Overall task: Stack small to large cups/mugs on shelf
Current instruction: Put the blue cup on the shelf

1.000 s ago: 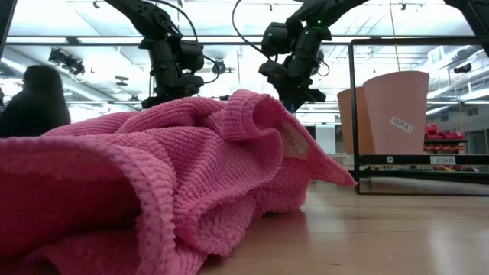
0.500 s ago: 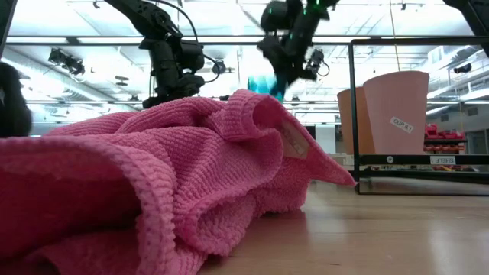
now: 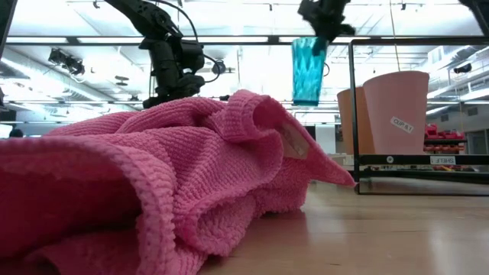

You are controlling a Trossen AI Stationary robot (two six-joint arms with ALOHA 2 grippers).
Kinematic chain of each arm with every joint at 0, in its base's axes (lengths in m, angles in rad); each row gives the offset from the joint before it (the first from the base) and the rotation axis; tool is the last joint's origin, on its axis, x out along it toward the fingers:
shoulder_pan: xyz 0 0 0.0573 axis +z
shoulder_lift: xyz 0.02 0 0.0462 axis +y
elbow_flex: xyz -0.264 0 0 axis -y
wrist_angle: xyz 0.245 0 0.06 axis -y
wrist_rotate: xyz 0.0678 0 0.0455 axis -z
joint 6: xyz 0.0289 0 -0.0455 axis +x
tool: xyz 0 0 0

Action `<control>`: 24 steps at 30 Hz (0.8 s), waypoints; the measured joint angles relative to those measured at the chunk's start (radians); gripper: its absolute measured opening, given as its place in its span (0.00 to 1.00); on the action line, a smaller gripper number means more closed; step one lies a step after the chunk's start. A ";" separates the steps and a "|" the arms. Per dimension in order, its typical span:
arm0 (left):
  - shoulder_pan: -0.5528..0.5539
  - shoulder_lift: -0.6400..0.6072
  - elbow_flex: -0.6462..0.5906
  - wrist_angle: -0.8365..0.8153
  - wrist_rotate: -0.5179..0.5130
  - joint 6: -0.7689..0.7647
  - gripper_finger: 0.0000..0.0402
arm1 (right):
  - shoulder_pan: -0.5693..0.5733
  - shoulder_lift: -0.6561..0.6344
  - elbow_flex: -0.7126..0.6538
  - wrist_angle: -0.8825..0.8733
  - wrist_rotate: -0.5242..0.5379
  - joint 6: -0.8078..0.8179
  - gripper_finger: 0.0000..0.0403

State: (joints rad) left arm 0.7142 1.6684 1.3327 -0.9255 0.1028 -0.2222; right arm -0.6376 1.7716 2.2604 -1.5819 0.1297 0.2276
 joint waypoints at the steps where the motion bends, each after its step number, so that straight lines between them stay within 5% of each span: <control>1: 0.000 0.000 0.000 0.002 0.000 0.000 0.08 | -0.015 -0.015 -0.011 0.007 0.012 -0.003 0.02; 9: -0.012 0.000 0.000 0.028 0.001 0.004 0.08 | -0.096 -0.178 -0.355 0.007 0.015 -0.011 0.02; 16: -0.012 0.000 0.000 0.069 0.001 -0.002 0.06 | -0.093 -0.294 -0.670 0.228 -0.019 0.001 0.02; 24: -0.011 0.000 0.000 0.070 0.001 -0.017 0.08 | -0.096 -0.307 -0.823 0.342 -0.049 -0.029 0.02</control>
State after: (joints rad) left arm 0.7028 1.6688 1.3329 -0.8555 0.1035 -0.2396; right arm -0.7333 1.4651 1.4372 -1.2403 0.0810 0.1986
